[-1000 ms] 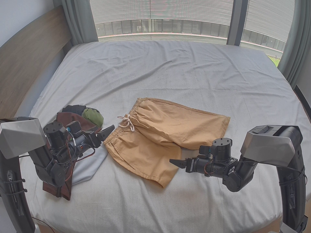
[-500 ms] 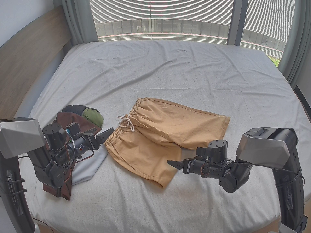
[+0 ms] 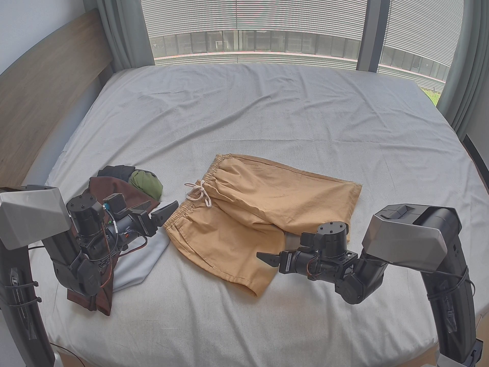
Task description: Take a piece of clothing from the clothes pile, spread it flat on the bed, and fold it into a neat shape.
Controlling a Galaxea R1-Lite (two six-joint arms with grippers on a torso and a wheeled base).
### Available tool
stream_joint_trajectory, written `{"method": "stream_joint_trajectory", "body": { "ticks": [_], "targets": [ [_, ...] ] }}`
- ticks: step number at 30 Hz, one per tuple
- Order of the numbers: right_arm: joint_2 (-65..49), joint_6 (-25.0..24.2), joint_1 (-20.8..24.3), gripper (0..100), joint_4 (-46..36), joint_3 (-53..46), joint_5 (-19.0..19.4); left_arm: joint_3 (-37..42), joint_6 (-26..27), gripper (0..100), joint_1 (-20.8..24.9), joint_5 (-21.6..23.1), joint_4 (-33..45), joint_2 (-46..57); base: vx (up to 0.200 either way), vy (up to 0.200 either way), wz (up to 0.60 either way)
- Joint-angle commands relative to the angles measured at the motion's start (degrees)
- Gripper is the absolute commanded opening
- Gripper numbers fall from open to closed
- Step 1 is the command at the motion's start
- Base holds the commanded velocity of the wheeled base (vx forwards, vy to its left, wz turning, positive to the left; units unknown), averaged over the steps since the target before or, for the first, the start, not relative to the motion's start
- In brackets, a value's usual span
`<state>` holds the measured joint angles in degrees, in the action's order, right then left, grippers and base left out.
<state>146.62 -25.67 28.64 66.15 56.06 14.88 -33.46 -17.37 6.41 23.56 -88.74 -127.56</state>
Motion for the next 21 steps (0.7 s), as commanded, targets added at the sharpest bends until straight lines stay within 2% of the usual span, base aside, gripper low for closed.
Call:
{"method": "stream_joint_trajectory", "body": {
  "ticks": [1, 14, 21],
  "targets": [
    [0.60, -0.34, 0.19, 0, -0.05, -0.34, 0.06, 0.06, -0.03, 100, 0.00, -0.01, -0.03, -0.05, 0.000, 0.000, 0.00],
    [-2.56, -2.80, 0.81, 0, 0.47, -5.00, -0.65, 0.06, -0.12, 100, -0.08, 0.08, -0.03, 0.03, 0.000, 0.000, 0.00],
    [-9.42, -2.80, 0.81, 0, 0.91, -11.77, 0.32, -0.02, -0.21, 100, -0.17, 0.08, -0.03, 0.12, 0.000, 0.000, 0.00]
  ]
}}
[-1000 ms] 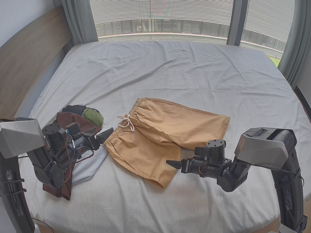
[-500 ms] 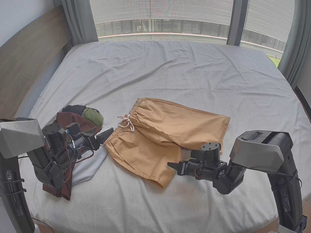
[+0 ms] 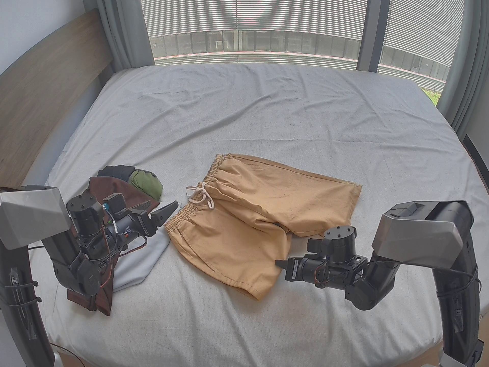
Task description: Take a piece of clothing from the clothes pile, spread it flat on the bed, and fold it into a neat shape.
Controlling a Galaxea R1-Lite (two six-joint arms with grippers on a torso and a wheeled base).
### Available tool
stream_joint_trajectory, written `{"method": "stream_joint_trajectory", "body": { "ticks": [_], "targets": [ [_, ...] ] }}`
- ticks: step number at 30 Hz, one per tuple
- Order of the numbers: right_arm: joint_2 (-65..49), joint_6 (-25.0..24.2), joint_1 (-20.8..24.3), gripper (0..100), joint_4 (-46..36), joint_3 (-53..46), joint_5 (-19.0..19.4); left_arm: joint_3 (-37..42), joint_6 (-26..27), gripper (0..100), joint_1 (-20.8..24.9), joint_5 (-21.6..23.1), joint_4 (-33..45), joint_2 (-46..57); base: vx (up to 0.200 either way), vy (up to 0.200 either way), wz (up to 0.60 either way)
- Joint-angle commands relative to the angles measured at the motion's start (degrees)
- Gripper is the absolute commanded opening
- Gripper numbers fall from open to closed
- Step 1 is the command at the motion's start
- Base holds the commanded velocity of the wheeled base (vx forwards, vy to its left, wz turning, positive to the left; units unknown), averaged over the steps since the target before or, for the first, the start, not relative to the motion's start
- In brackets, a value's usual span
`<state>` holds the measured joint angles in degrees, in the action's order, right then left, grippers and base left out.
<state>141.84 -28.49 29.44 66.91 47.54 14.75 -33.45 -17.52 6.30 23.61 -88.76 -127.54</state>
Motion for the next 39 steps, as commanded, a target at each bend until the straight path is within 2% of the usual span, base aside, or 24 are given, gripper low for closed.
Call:
{"method": "stream_joint_trajectory", "body": {
  "ticks": [1, 9, 18, 22, 29, 39],
  "targets": [
    [-5.87, 0.01, 0.09, 0, 0.15, -4.74, 0.72, -0.04, -0.06, 100, -0.15, 0.03, -0.01, 0.27, 0.000, 0.000, 0.00],
    [-9.03, 0.19, 1.23, 0, 0.06, -10.28, 0.63, 0.05, -0.32, 100, -0.24, 0.03, -0.01, 1.59, 0.000, 0.000, 0.00],
    [-9.39, 0.10, 4.75, 0, 0.67, -9.40, 0.81, 0.23, -0.41, 100, -0.24, 0.12, -0.01, 1.59, 0.000, 0.000, 0.00],
    [-10.00, 0.10, 4.92, 0, 1.90, -7.73, 0.81, 0.23, -0.41, 100, -0.24, 0.12, -0.01, 1.59, 0.000, 0.000, 0.00],
    [-4.90, 0.10, 3.26, 0, 1.11, 2.64, 0.81, 0.23, -0.41, 100, -0.24, 0.12, -0.01, 1.59, 0.000, 0.000, 0.00],
    [3.09, 0.10, 3.08, 0, -2.67, 17.50, 0.81, -0.21, -0.50, 100, -0.24, 0.12, -0.01, 1.41, 0.000, 0.000, 0.00]
  ]
}}
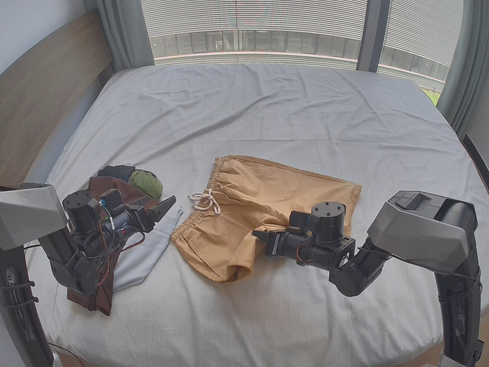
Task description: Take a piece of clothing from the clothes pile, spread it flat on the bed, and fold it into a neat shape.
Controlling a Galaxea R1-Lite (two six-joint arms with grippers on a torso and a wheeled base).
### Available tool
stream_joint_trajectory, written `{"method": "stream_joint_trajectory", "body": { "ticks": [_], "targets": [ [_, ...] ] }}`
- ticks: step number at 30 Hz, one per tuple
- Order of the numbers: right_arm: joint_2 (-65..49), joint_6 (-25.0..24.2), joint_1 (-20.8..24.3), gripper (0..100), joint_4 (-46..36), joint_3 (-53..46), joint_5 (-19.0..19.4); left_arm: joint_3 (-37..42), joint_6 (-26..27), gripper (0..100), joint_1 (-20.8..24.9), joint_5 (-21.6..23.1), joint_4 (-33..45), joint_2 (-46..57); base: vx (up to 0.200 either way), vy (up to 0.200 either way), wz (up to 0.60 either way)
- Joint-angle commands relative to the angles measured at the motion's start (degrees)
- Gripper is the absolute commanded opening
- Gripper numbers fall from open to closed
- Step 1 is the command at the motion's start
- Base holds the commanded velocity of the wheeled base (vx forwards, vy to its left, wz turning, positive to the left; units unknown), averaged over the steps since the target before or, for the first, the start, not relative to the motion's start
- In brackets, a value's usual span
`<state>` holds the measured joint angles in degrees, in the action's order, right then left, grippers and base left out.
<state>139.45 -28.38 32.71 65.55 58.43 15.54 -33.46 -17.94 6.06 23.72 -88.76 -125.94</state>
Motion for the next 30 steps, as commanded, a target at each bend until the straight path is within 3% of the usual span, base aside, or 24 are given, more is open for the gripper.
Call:
{"method": "stream_joint_trajectory", "body": {
  "ticks": [1, 10, 30],
  "targets": [
    [6.19, -0.01, -0.01, 0, -2.00, 8.72, 0.01, -0.29, -0.07, 100, 0.01, 0.10, -0.01, -0.27, 0.000, 0.000, 0.00],
    [9.44, -0.10, 0.52, 0, -7.80, 20.32, -0.25, -0.46, -0.07, 100, -0.43, 0.10, -0.01, -0.53, 0.000, 0.000, 0.00],
    [15.06, -0.18, 0.95, 0, -14.40, 34.91, -2.97, -0.37, -0.07, 100, -0.35, 0.10, -0.01, -0.97, 0.000, 0.000, 0.00]
  ]
}}
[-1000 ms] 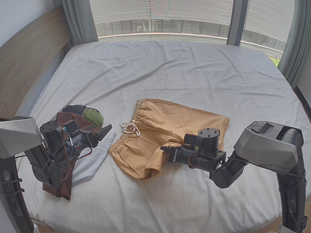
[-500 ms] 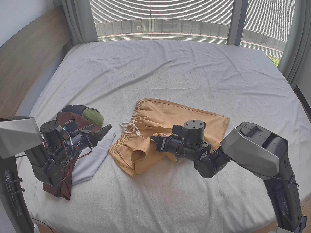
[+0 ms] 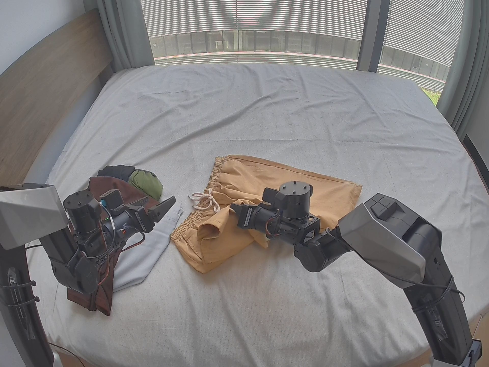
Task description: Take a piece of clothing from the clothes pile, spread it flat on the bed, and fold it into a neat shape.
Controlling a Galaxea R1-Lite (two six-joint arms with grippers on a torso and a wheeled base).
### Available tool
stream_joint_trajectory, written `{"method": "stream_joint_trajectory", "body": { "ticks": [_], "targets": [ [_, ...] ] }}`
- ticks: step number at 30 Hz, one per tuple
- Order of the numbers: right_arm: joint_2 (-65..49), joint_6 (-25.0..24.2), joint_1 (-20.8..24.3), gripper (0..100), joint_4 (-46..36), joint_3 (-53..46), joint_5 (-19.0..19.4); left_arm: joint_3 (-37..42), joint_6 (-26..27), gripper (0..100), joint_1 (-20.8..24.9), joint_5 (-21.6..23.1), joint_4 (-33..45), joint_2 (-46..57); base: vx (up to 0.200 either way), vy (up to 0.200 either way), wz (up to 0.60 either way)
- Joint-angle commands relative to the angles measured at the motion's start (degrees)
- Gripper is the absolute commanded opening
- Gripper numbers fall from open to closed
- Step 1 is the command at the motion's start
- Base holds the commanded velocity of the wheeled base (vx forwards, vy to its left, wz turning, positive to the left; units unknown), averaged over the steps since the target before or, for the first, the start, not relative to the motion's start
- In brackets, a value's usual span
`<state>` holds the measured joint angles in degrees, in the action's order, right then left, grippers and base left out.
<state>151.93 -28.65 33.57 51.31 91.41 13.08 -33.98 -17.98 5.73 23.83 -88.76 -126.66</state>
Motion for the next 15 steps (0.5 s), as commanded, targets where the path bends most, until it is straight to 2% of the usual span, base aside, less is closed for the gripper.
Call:
{"method": "stream_joint_trajectory", "body": {
  "ticks": [1, 9, 10, 15],
  "targets": [
    [2.76, 0.08, 0.09, 0, -0.16, 2.20, -0.95, 0.14, -0.04, 100, 0.07, -0.01, -0.01, -0.25, 0.000, 0.000, 0.00],
    [2.76, 0.00, 0.09, 0, 0.55, 1.93, -1.22, 0.14, -0.04, 100, 0.07, -0.01, -0.01, -0.25, 0.000, 0.000, 0.00],
    [2.58, 0.00, 0.18, 100, 0.63, 1.85, -1.30, 0.23, -0.04, 100, 0.07, -0.01, -0.01, -0.25, 0.000, 0.000, 0.00],
    [-0.76, -0.09, 0.79, 100, 0.72, 1.67, -3.85, 0.23, -0.04, 100, -0.02, -0.01, -0.01, -0.34, 0.000, 0.000, 0.00]
  ]
}}
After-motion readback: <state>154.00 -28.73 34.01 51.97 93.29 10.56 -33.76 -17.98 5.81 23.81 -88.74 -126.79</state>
